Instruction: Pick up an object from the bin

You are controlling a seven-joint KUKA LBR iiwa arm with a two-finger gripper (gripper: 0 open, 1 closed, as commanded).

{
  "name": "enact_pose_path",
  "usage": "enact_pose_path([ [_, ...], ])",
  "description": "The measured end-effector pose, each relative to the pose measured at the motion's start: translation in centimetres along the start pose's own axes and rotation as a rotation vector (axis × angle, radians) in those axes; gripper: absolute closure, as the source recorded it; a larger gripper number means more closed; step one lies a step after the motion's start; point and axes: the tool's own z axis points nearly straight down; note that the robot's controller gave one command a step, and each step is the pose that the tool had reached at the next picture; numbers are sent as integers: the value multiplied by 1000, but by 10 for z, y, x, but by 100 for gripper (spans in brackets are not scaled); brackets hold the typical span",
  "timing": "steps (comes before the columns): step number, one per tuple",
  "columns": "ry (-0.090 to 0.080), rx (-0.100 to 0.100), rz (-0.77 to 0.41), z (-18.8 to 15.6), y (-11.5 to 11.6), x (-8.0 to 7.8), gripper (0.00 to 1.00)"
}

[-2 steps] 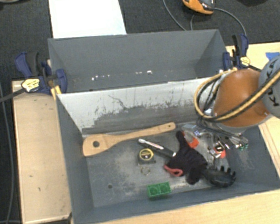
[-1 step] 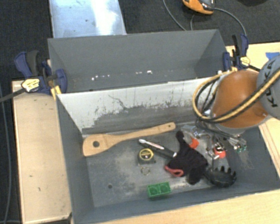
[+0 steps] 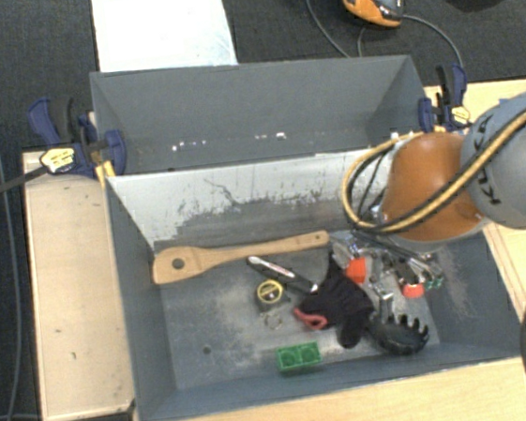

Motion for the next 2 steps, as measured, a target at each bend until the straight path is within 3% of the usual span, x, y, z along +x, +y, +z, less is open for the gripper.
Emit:
enact_pose_path([
  [1,9,-2,297,1,14,3,100],
  [2,9,-2,296,1,14,3,100],
])
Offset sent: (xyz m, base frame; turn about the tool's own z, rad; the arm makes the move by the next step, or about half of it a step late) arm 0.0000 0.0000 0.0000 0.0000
